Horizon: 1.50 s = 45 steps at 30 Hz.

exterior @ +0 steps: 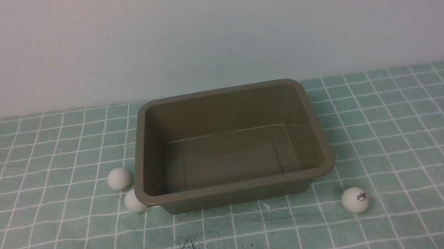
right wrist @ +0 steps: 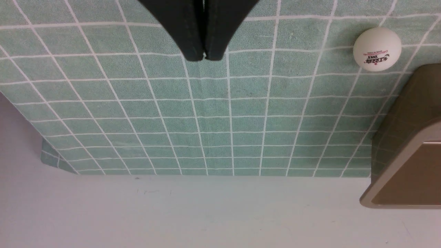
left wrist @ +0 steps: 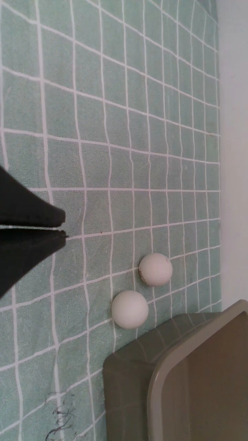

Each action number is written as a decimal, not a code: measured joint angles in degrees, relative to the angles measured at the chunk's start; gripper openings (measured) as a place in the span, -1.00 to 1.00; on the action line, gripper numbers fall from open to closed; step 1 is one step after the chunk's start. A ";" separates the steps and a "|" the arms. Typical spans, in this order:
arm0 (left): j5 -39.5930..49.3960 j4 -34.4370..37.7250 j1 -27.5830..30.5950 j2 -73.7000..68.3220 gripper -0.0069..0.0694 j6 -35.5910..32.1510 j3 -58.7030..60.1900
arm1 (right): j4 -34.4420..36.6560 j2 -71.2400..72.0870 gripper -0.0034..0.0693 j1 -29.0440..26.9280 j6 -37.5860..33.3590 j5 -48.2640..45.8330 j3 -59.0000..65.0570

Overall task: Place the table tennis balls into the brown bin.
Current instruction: 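Reach for and grasp a ping pong ball on the table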

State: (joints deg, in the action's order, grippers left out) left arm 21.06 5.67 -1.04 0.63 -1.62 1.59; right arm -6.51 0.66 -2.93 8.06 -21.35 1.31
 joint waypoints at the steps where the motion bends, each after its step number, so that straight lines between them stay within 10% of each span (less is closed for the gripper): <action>1: 0.00 0.00 0.00 0.00 -0.83 0.00 0.00 | 0.00 0.00 -0.93 0.00 0.00 0.00 0.00; 45: -5.24 -0.95 0.00 0.00 -0.83 2.30 0.00 | 0.00 0.00 -0.93 0.00 0.00 0.00 0.00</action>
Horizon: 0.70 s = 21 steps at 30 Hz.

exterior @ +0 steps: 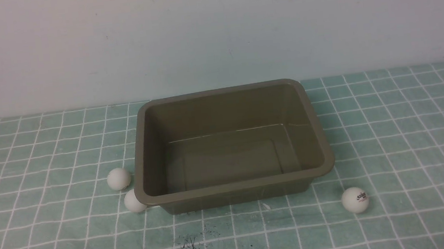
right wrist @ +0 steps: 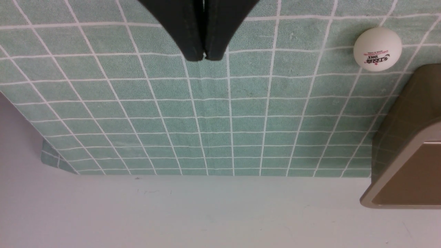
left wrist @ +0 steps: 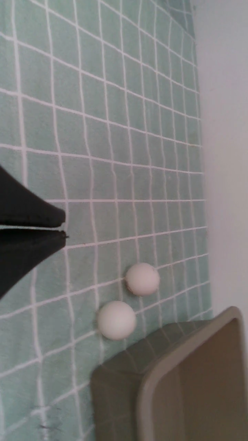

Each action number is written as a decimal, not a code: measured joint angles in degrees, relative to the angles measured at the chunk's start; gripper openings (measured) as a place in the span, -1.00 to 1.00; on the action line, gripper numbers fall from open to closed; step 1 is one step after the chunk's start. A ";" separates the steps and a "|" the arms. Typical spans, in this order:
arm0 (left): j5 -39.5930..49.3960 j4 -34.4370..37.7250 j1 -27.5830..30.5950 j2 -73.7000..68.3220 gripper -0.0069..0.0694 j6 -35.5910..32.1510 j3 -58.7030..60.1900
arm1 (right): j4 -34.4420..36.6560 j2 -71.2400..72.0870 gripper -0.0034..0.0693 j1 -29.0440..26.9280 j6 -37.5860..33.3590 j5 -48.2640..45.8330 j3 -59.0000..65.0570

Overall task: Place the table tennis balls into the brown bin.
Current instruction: 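Reach for and grasp a ping pong ball on the table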

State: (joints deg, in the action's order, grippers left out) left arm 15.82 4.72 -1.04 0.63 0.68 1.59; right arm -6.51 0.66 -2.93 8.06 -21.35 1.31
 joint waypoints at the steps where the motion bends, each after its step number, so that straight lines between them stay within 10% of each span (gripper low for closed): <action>1: -0.40 0.38 0.00 0.00 -0.83 0.32 0.00 | 0.00 0.00 -0.93 0.00 0.00 0.00 0.00; 8: -19.69 14.70 0.00 0.00 -0.83 9.11 0.00 | 1.72 0.00 -0.93 0.00 1.03 2.56 0.27; 14: -33.73 16.35 0.00 0.00 -0.83 9.76 0.00 | 19.99 0.00 -0.93 0.00 13.35 18.06 0.27; 21: -43.44 16.42 0.00 0.00 -0.83 10.83 0.00 | 23.18 0.00 -0.93 0.00 14.34 21.67 0.27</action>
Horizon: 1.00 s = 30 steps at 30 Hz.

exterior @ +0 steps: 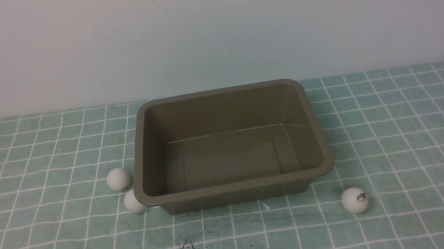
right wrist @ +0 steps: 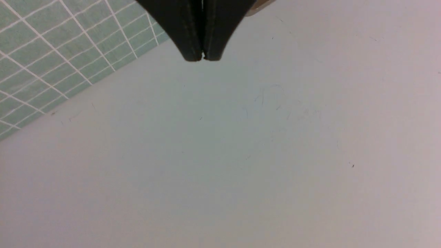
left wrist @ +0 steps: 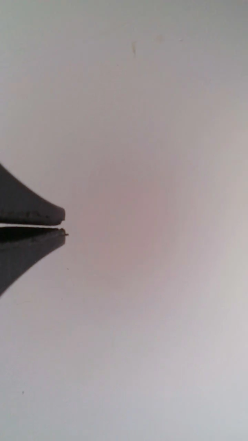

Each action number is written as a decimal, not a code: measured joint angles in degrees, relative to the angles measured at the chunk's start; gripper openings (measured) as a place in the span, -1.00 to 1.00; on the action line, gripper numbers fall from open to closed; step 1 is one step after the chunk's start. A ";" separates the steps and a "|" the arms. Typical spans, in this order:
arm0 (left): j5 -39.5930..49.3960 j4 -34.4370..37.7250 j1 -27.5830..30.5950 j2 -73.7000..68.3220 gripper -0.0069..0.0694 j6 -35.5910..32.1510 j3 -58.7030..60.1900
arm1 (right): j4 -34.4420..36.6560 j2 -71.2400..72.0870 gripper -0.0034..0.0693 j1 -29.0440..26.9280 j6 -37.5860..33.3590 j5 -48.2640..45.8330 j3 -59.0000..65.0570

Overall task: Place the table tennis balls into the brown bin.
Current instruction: 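Reach for and grasp a ping pong ball on the table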

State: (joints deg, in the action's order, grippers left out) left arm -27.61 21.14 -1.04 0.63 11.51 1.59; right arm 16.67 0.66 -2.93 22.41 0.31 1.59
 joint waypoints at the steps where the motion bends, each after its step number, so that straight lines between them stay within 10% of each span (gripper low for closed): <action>1: -0.56 0.00 0.00 0.00 -0.83 0.05 0.00 | 0.05 0.00 -0.93 0.00 0.06 0.49 0.00; 11: 10.75 -0.06 0.00 -0.14 -0.83 -2.73 -6.37 | -1.26 0.00 -0.93 0.00 -1.60 9.61 0.00; 18: 39.17 -0.06 0.00 -13.40 -0.83 -5.55 -19.48 | 0.70 0.00 -0.93 0.00 -0.94 17.31 0.00; 23: 71.87 -0.50 0.00 -38.27 -0.83 -11.86 -37.14 | -2.49 -4.86 -0.93 0.00 -0.76 0.08 -12.29; 30: 83.29 -0.80 0.00 -60.18 -0.83 -18.96 -46.94 | -7.88 -27.33 -0.93 2.70 -9.33 -34.10 -32.59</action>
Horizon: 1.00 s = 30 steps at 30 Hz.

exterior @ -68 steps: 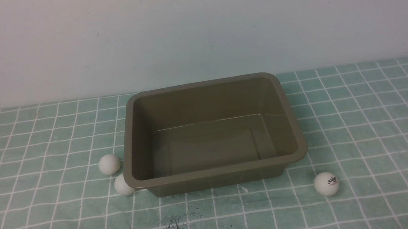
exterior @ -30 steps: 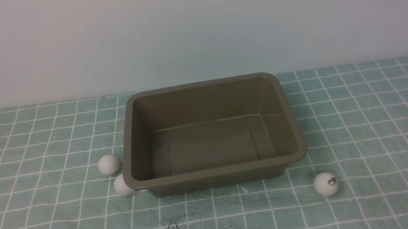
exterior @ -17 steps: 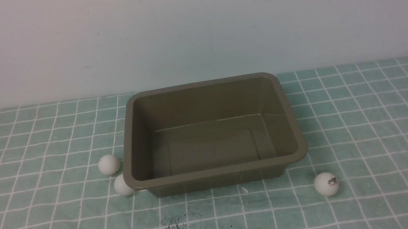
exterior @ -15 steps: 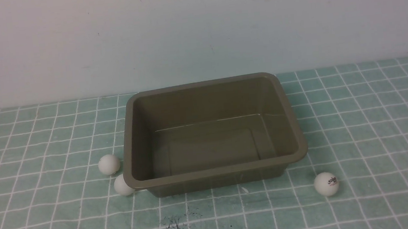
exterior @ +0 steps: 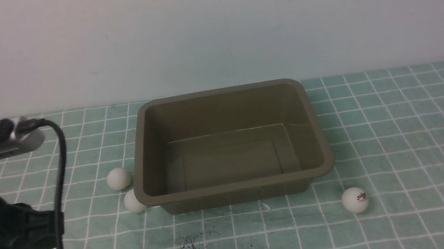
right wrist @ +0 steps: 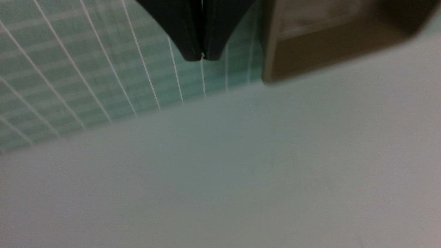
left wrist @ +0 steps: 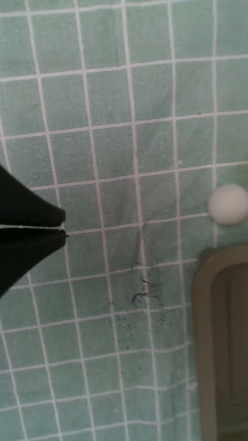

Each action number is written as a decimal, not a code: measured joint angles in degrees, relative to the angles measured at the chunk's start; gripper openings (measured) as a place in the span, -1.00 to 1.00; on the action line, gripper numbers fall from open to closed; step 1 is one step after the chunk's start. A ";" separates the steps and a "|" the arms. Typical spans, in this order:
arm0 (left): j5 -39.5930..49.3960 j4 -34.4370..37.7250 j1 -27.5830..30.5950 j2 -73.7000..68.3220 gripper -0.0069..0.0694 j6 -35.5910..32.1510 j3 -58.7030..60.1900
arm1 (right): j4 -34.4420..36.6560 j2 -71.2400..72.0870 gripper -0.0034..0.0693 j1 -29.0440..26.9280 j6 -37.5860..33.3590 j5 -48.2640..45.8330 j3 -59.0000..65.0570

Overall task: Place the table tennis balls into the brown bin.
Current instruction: 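Reach for and grasp a ping pong ball on the table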

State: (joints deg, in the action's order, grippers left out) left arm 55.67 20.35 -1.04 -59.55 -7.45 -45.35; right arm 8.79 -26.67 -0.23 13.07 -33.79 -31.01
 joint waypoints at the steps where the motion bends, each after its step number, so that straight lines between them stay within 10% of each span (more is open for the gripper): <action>1: 0.29 -0.06 0.00 -2.86 -0.83 -1.24 -0.65 | 0.13 -3.52 -0.93 0.59 -2.44 -4.53 -3.06; 6: 0.63 -0.06 0.00 -11.89 -0.83 -4.78 -1.35 | 3.87 -24.99 -0.93 2.02 -10.01 -22.63 -14.64; 13: -0.56 -0.06 0.00 -11.90 -0.83 -6.60 -1.42 | 8.77 -42.75 -0.74 3.71 -18.01 -22.40 -21.86; 30: -0.58 0.73 0.00 -11.46 -0.83 -6.76 -1.54 | 4.69 -73.44 0.69 17.68 -18.61 -0.79 -23.13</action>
State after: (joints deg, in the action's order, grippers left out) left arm 55.09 21.07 -1.04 -71.01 -14.21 -46.89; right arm 13.48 -100.11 17.45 -5.54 -34.58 -54.14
